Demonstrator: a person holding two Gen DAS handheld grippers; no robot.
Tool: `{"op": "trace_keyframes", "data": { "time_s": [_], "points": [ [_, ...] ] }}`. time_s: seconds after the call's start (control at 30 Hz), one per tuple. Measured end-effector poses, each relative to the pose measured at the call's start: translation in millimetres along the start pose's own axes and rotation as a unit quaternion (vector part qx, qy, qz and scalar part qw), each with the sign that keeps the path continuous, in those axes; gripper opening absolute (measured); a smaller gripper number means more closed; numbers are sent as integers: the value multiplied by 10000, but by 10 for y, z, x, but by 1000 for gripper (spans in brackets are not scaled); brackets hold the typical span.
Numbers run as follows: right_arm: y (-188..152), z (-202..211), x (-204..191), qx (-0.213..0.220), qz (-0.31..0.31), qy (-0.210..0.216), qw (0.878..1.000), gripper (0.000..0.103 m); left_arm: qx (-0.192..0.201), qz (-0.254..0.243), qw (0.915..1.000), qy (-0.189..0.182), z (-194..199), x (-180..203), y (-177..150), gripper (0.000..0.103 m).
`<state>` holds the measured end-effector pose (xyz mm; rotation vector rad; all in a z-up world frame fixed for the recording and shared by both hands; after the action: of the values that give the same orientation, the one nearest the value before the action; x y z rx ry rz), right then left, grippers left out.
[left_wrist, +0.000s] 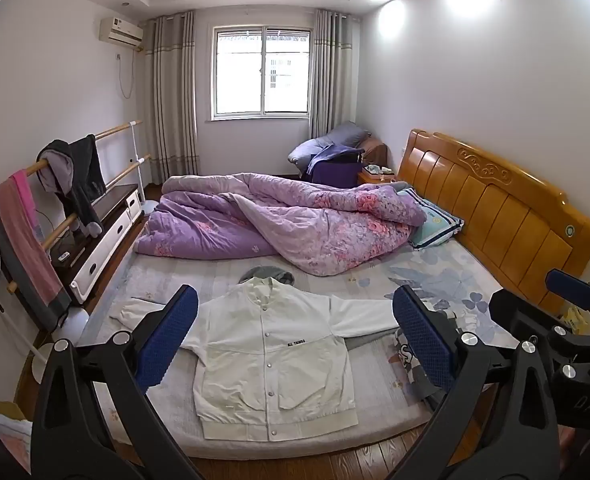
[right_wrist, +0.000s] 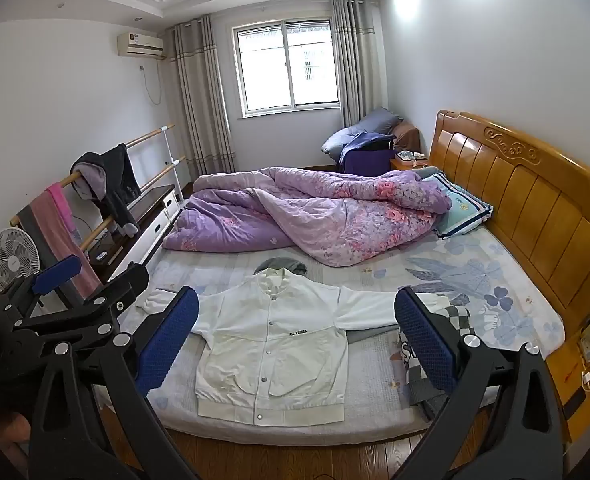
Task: Fold large clothes
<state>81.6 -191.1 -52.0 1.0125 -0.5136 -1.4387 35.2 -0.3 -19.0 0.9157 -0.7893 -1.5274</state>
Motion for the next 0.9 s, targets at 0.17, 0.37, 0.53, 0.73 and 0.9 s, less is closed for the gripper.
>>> {"op": "trace_keyframes", "data": {
  "time_s": [0.17,0.37,0.53,0.73,0.9],
  "points": [
    [-5,-3,-4,10,-12,15,10000,95,5,27,10000,-5,0,-5,-2,98],
    [-8,-9,-7,4,-10,18,10000,95,-13,27,10000,-19,-3,-4,-1,98],
    [-9,-12,-9,7,-6,15,10000,95,-14,29,10000,-11,-4,-4,0,98],
    [-11,-16,-11,9,-10,18,10000,95,-6,32,10000,-21,-2,-1,0,98],
    [-13,-18,-13,4,-4,10,10000,95,-8,34,10000,-22,29,-20,-17,98]
  ]
}}
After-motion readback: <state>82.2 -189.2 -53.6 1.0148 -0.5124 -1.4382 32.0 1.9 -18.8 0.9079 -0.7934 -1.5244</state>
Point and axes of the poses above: each gripper's, at about its wrist camera, not at the fingertips, and z roughly against the way its jaws point, x to its right, y to its top, the point moved 4 cm from there along -z, roughly the way its jaws point, and after that the axes turned 9 degrees about -z, right-handed, at the moved point
